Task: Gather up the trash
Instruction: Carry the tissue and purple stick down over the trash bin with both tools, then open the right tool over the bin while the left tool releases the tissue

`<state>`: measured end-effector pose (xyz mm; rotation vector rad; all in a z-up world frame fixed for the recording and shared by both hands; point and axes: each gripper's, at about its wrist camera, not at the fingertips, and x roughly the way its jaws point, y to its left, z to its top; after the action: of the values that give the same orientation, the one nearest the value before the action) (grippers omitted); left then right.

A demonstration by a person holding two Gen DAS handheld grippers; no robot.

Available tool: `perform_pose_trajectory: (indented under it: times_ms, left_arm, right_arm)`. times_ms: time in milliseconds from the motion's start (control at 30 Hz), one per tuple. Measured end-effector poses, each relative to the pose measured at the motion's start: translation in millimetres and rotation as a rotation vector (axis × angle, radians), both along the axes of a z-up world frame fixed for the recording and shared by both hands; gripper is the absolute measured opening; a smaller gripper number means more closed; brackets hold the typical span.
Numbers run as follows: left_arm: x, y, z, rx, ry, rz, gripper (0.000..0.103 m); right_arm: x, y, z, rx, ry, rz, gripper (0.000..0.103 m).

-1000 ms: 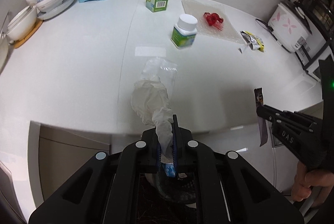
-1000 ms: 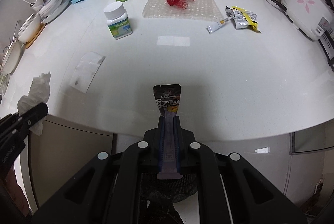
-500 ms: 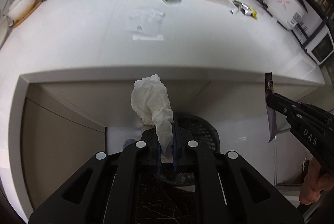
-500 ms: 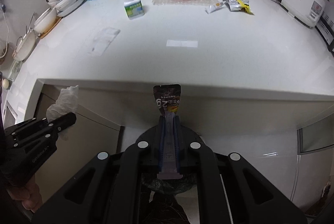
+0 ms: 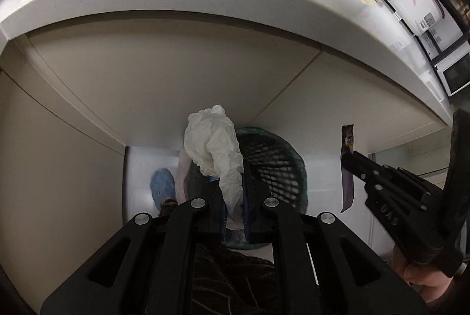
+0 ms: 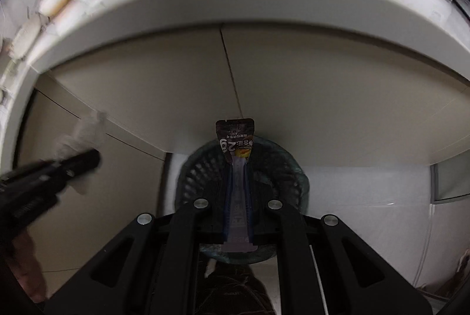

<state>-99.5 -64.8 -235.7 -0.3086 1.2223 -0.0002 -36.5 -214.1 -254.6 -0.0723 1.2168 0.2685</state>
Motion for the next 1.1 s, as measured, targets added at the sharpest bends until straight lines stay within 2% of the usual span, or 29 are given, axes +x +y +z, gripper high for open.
perform_pose_trajectory:
  times_ms: [267,367,600,667,767,833,933,1033,1100]
  left_arm:
    - [0,-16,-37,0.057,0.050,-0.036,0.007]
    - [3,-18,-50,0.033,0.080,-0.020,0.007]
    - [1,-16,-63,0.041,0.093,-0.027,0.007]
    - [1,-15,-67,0.044,0.095,-0.025,0.007]
    - [1,-11,-69,0.049,0.101,-0.020,0.007]
    - [1,-10,-71,0.051,0.104,-0.019,0.007]
    - [2,-14,-73,0.065,0.099,-0.035,0.007]
    - [7,-23,-81,0.090,0.097,-0.053,0.007]
    - [12,-28,-87,0.088,0.101,-0.066,0.008]
  right_arm:
    - [1,3,-39,-0.009,0.044,0.003,0.008]
    - [1,8,-53,-0.037,0.066,0.020,0.008]
    - [-2,13,-77,-0.052,0.118,0.038,0.013]
    - [-2,14,-80,-0.052,0.118,0.038,0.019]
    - [-6,12,-78,-0.044,0.113,0.037,0.038]
    - [-7,8,-75,-0.031,0.095,0.021,0.059]
    - [-7,2,-74,-0.034,0.066,-0.012,0.079]
    - [-6,-9,-72,-0.052,0.038,-0.052,0.088]
    - [-5,-17,-72,-0.069,0.042,-0.072,0.089]
